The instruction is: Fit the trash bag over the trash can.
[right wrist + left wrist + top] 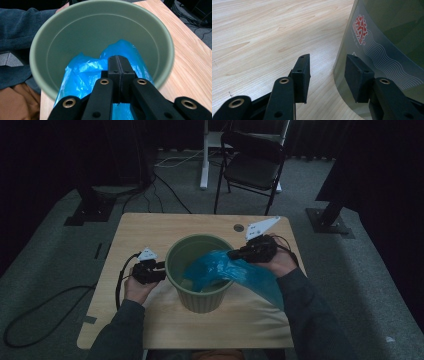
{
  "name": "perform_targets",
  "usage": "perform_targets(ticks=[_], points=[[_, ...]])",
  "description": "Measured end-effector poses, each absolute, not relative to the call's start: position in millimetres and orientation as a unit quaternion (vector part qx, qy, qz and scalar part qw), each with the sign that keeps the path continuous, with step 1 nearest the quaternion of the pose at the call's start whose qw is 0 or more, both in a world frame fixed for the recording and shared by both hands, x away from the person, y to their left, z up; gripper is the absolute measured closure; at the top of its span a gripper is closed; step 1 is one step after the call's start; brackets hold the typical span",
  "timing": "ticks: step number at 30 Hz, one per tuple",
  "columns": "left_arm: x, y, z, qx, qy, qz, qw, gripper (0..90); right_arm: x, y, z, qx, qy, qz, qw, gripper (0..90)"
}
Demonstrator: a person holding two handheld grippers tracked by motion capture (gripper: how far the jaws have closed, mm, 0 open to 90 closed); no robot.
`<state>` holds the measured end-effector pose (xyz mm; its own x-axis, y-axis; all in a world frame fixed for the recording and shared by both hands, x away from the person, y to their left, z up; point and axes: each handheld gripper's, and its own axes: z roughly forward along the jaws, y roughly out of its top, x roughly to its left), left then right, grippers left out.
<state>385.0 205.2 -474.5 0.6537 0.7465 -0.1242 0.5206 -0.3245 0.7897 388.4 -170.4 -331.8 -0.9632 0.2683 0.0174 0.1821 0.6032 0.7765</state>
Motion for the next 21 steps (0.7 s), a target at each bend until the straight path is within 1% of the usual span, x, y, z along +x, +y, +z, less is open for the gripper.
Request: perform_targets(ticks=[7,8,9,13,19,21], points=[[384.8,204.9,-474.5,0.803,0.394,0.132,0.427,55.8,390.2,-149.7,-335.3,0.116,0.902,0.413,0.044,90.0],[384.8,204.9,-474.5,0.803,0.394,0.132,0.427,55.7,389.5,-150.7,-335.3,0.116,0.902,0.414,0.048,82.5],[384.7,205.1,-474.5,0.803,0.394,0.132,0.427,55.7,389.5,-150.7,-335.3,0.116,0.902,0.414,0.048,82.5],[385.0,205.6,-474.8,0.803,0.395,0.132,0.427,55.7,382.6,-165.5,-327.3,0.122,0.892,0.432,0.057,72.5],[384.6,203.8,-474.4,0.805,0.390,0.132,0.427,56.7,370.7,-200.0,-322.7,0.149,0.880,0.443,0.081,68.2],[384.6,203.2,-474.7,0.805,0.390,0.132,0.426,56.7,368.3,-210.6,-324.5,0.161,0.878,0.444,0.082,66.4]])
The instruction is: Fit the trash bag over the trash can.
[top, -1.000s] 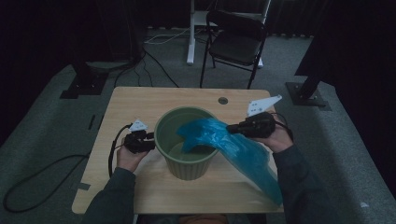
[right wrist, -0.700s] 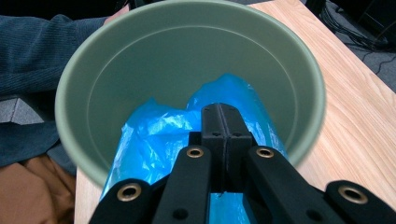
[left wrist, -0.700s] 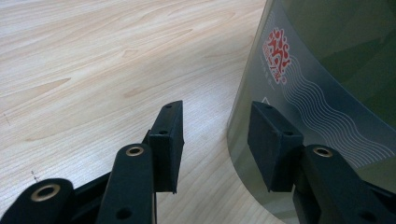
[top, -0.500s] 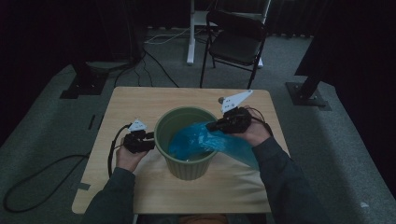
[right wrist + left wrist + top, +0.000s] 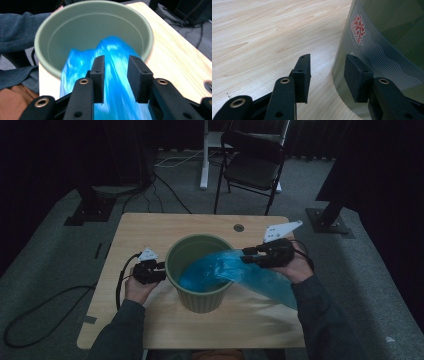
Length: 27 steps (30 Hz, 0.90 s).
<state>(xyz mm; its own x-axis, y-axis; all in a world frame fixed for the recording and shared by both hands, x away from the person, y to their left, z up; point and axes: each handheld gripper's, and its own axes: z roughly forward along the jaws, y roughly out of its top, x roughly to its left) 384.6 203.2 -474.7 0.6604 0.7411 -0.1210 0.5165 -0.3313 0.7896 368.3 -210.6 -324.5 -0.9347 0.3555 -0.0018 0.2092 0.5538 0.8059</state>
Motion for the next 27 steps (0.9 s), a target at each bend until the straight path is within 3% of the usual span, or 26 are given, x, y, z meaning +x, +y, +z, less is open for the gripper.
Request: perform_targets(ticks=[10,19,21,25,27], points=[[382.7,201.1,-473.3,0.806,0.388,0.131,0.428,56.8,342.5,-269.8,-346.9,0.218,0.873,0.422,0.112,60.1],[377.6,203.1,-468.9,0.809,0.379,0.128,0.431,57.6,348.8,-279.6,-368.0,0.244,0.869,0.416,0.109,58.0],[375.4,205.1,-466.6,0.809,0.378,0.130,0.431,57.7,350.9,-277.7,-370.7,0.246,0.871,0.414,0.103,61.8],[371.0,207.8,-462.3,0.806,0.376,0.132,0.437,57.7,354.2,-275.3,-369.5,0.244,0.871,0.416,0.096,81.2],[369.3,208.0,-461.8,0.809,0.373,0.132,0.435,57.7,355.1,-274.7,-366.6,0.247,0.868,0.420,0.097,86.2]])
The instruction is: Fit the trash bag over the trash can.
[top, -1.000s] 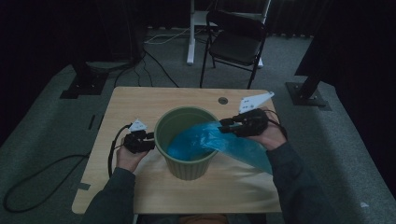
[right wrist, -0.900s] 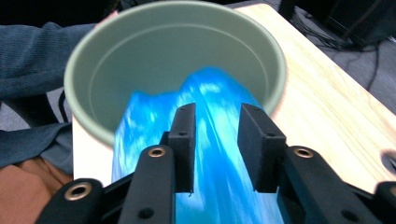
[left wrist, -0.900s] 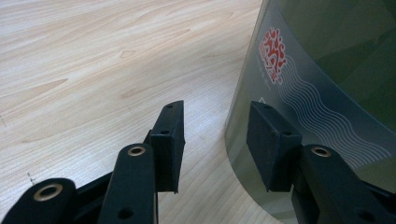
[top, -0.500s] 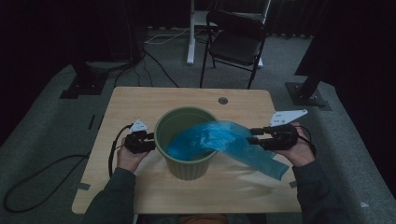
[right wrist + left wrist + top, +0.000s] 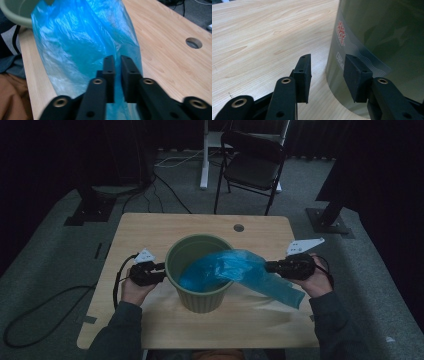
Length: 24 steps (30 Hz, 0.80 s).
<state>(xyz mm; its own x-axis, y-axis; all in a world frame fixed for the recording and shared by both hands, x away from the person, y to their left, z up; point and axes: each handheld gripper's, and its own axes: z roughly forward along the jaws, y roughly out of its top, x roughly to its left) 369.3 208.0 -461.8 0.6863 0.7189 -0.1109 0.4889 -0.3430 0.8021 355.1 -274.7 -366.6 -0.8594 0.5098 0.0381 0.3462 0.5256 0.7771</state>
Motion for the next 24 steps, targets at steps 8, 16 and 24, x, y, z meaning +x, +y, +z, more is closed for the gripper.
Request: perform_targets(ticks=[8,16,24], points=[[366.3,204.7,-460.3,0.815,0.367,0.135,0.428,59.1,359.3,-272.0,-349.9,0.241,0.858,0.445,0.090,88.2],[370.4,195.0,-459.0,0.819,0.359,0.137,0.426,59.1,364.7,-261.3,-340.4,0.226,0.858,0.454,0.083,88.2],[371.7,183.9,-455.7,0.825,0.344,0.139,0.427,58.9,370.8,-242.6,-334.1,0.208,0.866,0.449,0.075,88.2]])
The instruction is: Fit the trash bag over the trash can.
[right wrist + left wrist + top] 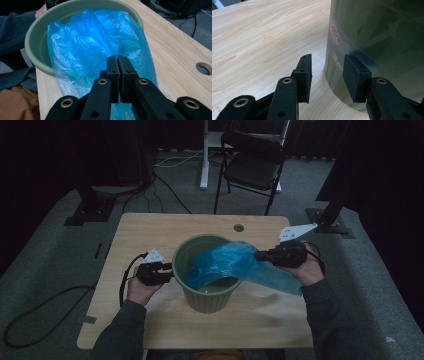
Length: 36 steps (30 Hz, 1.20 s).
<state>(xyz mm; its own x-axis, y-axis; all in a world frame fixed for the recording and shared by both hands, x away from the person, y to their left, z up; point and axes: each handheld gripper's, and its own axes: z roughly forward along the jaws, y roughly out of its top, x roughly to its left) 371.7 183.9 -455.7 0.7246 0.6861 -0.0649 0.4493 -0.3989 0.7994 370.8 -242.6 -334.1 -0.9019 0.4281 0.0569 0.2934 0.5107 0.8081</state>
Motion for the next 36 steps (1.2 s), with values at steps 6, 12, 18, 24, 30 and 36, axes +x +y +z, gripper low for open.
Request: perform_targets(ticks=[6,12,18,24,30,36], points=[[370.5,193.9,-447.1,0.816,0.346,0.136,0.443,58.4,373.7,-229.2,-332.7,0.195,0.872,0.444,0.067,88.2],[366.4,212.3,-427.2,0.796,0.346,0.145,0.476,56.9,375.4,-222.3,-328.6,0.189,0.876,0.439,0.063,88.2],[362.6,220.2,-409.4,0.795,0.330,0.143,0.489,56.5,375.6,-219.7,-323.9,0.186,0.877,0.438,0.065,88.4],[359.3,217.9,-386.1,0.796,0.309,0.145,0.500,54.3,376.9,-218.1,-321.8,0.186,0.877,0.439,0.066,88.4],[359.4,204.0,-362.8,0.810,0.271,0.143,0.500,54.7,376.4,-216.5,-317.7,0.182,0.876,0.441,0.067,88.5],[356.7,178.6,-344.1,0.828,0.231,0.153,0.488,53.4,376.6,-210.4,-315.5,0.174,0.878,0.441,0.068,88.8]])
